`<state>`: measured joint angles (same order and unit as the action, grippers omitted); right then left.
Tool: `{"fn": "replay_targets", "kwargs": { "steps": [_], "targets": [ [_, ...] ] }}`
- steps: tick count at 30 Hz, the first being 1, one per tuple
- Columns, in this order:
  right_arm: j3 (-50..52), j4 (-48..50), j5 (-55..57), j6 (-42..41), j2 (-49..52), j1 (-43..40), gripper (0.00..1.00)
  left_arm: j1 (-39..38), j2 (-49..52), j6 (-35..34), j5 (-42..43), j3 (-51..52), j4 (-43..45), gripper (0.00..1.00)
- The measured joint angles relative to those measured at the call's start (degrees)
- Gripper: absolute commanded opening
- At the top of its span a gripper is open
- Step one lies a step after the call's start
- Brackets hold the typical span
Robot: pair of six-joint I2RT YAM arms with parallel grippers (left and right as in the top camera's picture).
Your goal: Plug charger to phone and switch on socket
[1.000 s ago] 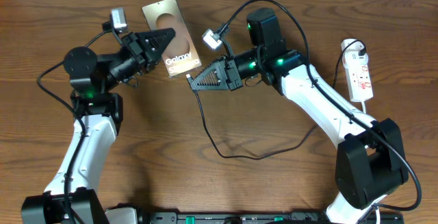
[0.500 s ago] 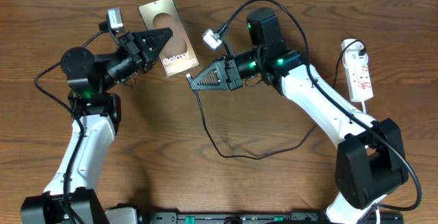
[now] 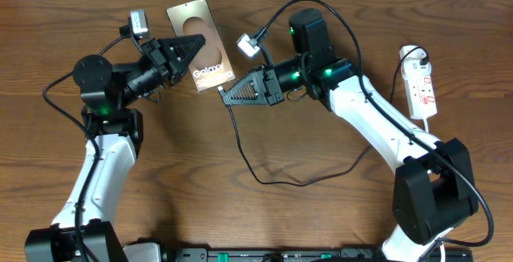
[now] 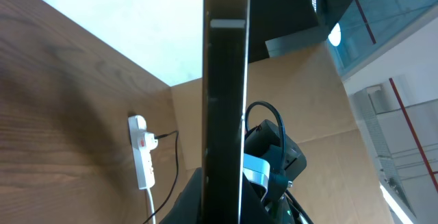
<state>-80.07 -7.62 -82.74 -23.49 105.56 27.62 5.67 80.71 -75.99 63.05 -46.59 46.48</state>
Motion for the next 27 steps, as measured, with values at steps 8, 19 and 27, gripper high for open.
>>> {"fn": "replay_targets", "kwargs": {
  "steps": [8, 19, 27],
  "targets": [
    [0.0, 1.66, 0.0, -0.96, -0.02, 0.0, 0.01, 0.0, 0.0, 0.0, -0.22, 0.0, 0.0, 0.07],
    [0.0, 2.75, -0.13, -3.15, 0.0, 0.0, 0.01, 0.0, 0.0, -0.02, -0.55, 0.0, 0.02, 0.07],
    [0.0, 2.75, 0.09, -3.28, 0.0, 0.0, 0.01, 0.0, 0.0, -0.92, -0.83, 0.0, 0.0, 0.07]
  ]
}}
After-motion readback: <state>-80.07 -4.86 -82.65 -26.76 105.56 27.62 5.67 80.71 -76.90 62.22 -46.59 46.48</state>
